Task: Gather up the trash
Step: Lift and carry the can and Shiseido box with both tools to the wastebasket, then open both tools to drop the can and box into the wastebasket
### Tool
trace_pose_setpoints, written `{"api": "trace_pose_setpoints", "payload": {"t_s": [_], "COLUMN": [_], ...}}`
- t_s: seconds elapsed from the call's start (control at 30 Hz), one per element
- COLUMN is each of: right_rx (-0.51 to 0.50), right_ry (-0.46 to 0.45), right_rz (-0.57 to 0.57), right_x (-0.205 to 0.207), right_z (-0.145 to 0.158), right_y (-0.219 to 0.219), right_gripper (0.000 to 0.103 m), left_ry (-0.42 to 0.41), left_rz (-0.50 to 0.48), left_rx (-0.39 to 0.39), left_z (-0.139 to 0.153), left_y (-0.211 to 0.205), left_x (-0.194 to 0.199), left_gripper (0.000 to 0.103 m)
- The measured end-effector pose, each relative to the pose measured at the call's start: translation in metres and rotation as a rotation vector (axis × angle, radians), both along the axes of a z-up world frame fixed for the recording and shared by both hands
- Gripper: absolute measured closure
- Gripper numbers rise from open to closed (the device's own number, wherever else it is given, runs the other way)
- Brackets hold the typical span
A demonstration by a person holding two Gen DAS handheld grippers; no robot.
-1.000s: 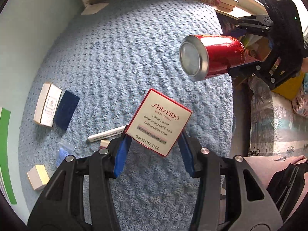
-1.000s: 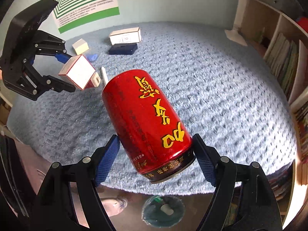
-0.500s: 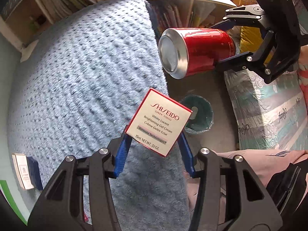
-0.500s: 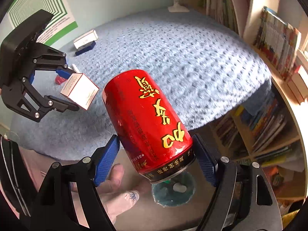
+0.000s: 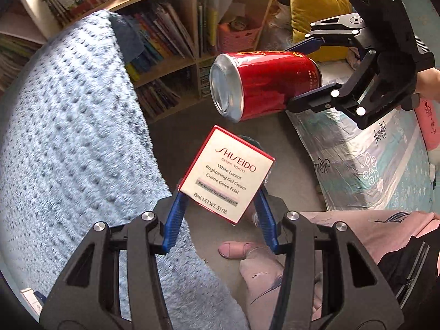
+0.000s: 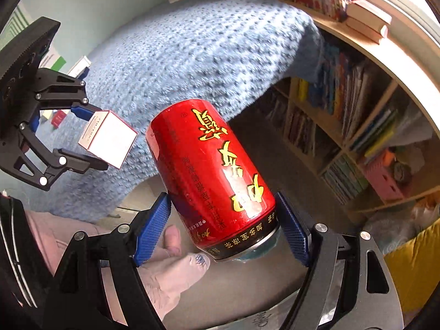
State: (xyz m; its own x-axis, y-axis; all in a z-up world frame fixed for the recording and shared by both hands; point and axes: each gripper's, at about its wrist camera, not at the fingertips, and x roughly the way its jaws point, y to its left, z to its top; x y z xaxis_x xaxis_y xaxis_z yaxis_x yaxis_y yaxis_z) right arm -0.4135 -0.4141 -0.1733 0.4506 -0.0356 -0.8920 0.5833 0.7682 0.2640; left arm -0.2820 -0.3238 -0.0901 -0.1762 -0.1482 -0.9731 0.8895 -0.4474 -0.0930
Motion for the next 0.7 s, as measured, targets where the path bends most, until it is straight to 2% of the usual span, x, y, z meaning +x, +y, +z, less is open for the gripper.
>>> {"api": "trace_pose_setpoints", "payload": {"t_s": [0.13, 0.27, 0.5, 0.7], "right_rx": [0.044, 0.086, 0.165, 0.236], "right_ry": [0.027, 0.049, 0.087, 0.127], "right_rz": [-0.070, -0.129, -0.207, -0.253], "right_x": [-0.027, -0.048, -0.073, -0.084], "right_z": [-0.023, -0.044, -0.088, -0.128], "right_y": [0.000, 0.001, 0.007, 0.012], "right_gripper": [0.026, 0.026, 0.026, 0.026], "left_ry": [0.030, 0.025, 0.000, -0.031], "left_rz": [-0.047, -0.091, -0.139, -0.170], "left_rx": [0.060, 0.106, 0.188, 0.268], "left_z": [-0.023, -0.048, -0.100, -0.138], "left_y": [-0.013, -0.025, -0.039, -0.034], "left_x": [-0.027, -0.050, -0.079, -0.096], "left_gripper": [0.057, 0.057, 0.057, 0.057]}}
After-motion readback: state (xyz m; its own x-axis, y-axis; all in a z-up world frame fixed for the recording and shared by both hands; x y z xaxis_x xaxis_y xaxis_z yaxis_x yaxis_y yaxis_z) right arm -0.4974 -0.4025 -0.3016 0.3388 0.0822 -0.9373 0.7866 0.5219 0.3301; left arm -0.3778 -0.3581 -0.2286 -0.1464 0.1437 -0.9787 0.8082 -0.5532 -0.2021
